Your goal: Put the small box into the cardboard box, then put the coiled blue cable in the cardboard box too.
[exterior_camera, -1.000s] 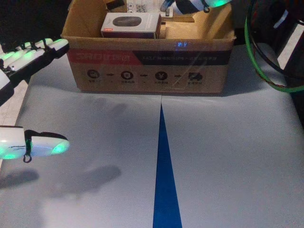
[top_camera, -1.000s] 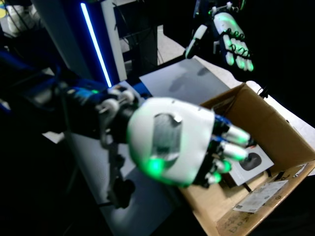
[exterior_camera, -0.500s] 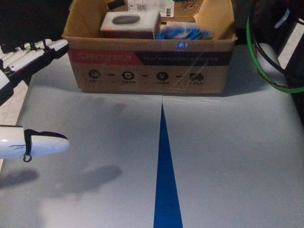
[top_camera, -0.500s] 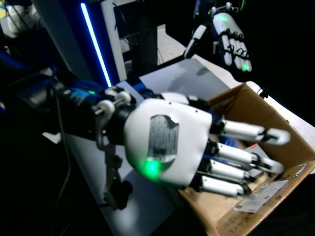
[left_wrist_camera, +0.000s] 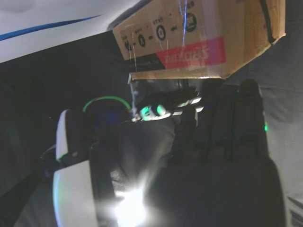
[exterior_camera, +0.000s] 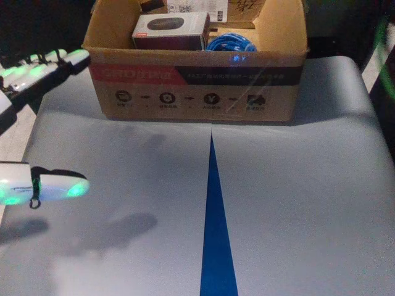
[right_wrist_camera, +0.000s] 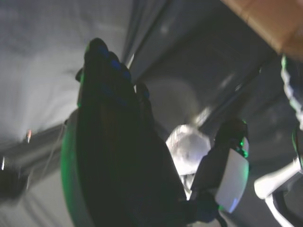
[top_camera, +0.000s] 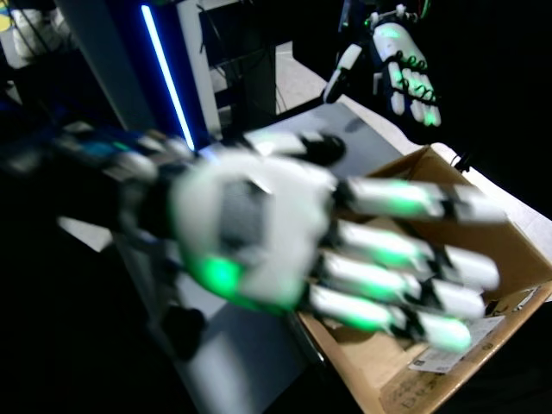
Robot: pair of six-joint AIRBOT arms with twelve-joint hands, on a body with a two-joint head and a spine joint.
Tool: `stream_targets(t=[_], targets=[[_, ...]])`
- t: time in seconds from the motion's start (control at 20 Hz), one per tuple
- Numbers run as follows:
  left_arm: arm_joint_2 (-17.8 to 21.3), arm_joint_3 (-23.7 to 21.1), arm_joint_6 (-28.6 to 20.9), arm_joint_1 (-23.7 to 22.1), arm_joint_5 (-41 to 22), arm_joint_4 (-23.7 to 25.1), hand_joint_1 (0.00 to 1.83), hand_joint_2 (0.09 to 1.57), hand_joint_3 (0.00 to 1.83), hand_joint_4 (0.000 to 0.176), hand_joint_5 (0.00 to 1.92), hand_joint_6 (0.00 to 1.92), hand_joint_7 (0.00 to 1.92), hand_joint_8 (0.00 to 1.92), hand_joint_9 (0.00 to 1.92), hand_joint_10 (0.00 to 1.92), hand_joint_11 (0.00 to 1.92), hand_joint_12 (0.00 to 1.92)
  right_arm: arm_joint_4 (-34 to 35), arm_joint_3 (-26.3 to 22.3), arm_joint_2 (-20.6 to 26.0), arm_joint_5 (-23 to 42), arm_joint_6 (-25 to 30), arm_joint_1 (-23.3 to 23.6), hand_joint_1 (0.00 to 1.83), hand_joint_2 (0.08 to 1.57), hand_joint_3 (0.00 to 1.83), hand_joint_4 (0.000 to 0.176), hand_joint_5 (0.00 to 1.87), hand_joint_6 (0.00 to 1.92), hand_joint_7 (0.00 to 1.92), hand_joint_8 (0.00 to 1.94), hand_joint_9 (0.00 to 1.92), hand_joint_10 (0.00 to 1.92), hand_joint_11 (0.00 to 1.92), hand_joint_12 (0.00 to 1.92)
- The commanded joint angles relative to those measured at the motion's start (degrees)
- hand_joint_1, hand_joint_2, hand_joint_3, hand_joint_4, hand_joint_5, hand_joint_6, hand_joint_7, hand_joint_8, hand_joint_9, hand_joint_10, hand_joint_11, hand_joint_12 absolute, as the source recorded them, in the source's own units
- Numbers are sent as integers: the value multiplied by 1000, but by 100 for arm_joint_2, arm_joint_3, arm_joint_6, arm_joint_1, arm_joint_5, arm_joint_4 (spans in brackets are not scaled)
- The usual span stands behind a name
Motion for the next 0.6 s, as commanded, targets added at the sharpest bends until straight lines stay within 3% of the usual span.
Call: stream_targets(t=[0.0, 0.05, 0.1, 0.25, 0.3, 0.35, 0.55], targets=[[84, -10, -34, -79, -855, -77, 642, 832, 0, 171, 0, 0, 0, 0, 0, 0, 0, 0, 164, -187, 181, 1013, 30, -88, 571, 865, 0, 176, 0, 0, 0, 0, 0, 0, 0, 0], [109, -21, -34, -54, -918, -103, 622, 820, 0, 166, 0, 0, 0, 0, 0, 0, 0, 0, 386, -365, 371, 1375, 30, -321, 549, 876, 4, 163, 0, 0, 0, 0, 0, 0, 50, 23], [131, -34, -33, -35, -982, -131, 616, 825, 0, 176, 0, 0, 0, 0, 0, 0, 0, 0, 562, -557, 566, 1689, 30, -552, 581, 856, 0, 161, 2, 1, 0, 0, 0, 0, 69, 35], [209, -112, -31, 124, -1331, -263, 709, 827, 0, 176, 0, 0, 0, 0, 0, 0, 0, 0, 1126, -1227, 1152, 2719, 30, -1497, 542, 866, 0, 176, 0, 0, 0, 0, 0, 0, 0, 0], [243, -151, -31, 199, -1436, -285, 697, 826, 0, 176, 0, 0, 0, 0, 0, 0, 0, 0, 1277, -1392, 1271, 2980, 30, -1766, 622, 883, 6, 151, 0, 0, 0, 0, 0, 0, 0, 0], [297, -210, -30, 295, -1565, -319, 678, 830, 0, 176, 0, 0, 0, 0, 0, 0, 0, 0, 1559, -1599, 1392, 3414, 30, -2231, 680, 866, 0, 173, 1, 0, 0, 0, 0, 0, 0, 0], [393, -326, -30, 482, -1901, -396, 733, 829, 0, 176, 0, 0, 0, 0, 0, 0, 0, 0, 2430, -2160, 1588, 4812, 32, -3871, 662, 800, 0, 176, 0, 0, 0, 0, 0, 0, 0, 0]])
